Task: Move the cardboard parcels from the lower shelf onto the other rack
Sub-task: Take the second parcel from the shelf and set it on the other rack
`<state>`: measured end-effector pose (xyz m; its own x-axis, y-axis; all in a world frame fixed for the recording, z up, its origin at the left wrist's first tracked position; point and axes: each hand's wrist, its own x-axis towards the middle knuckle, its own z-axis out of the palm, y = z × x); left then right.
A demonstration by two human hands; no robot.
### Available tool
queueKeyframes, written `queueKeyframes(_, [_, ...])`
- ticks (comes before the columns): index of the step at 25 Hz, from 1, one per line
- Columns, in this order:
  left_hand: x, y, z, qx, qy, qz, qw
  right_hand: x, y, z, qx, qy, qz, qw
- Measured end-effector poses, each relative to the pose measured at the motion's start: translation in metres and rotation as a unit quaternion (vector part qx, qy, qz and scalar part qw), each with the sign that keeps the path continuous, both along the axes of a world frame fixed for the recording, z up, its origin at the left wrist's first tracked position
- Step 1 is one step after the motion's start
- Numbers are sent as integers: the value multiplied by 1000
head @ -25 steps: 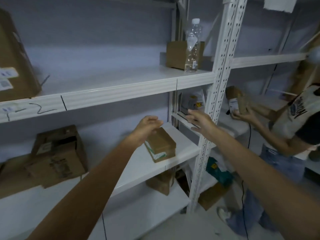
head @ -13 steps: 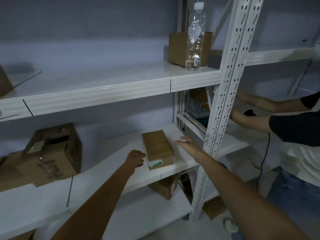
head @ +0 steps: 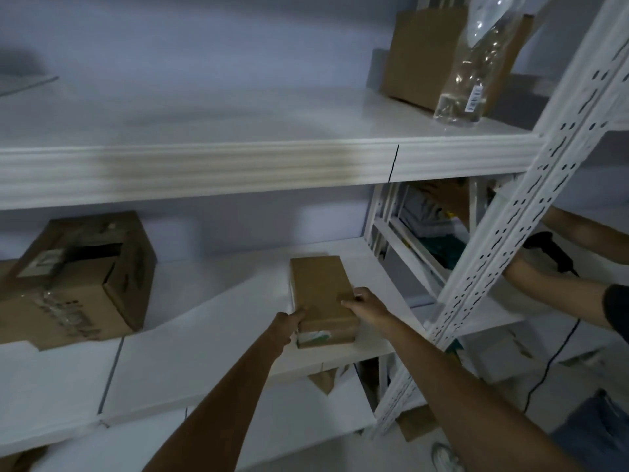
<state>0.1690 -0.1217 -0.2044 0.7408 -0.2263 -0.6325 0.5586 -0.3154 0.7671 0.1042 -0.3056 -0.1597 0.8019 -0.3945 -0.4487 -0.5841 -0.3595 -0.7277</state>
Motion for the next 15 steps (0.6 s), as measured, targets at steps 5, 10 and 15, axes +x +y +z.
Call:
queueKeyframes(5, [-10, -13, 1, -96, 4, 7, 995, 3, -5, -16, -10, -51, -9, 999])
queueKeyframes(10, [-24, -5, 17, -180, 41, 73, 980, -8, -26, -5, 155, -189, -120, 962])
queueKeyframes(15, [-65, -1, 38, -286, 96, 124, 945, -22, -63, 1, 326, -186, -186, 908])
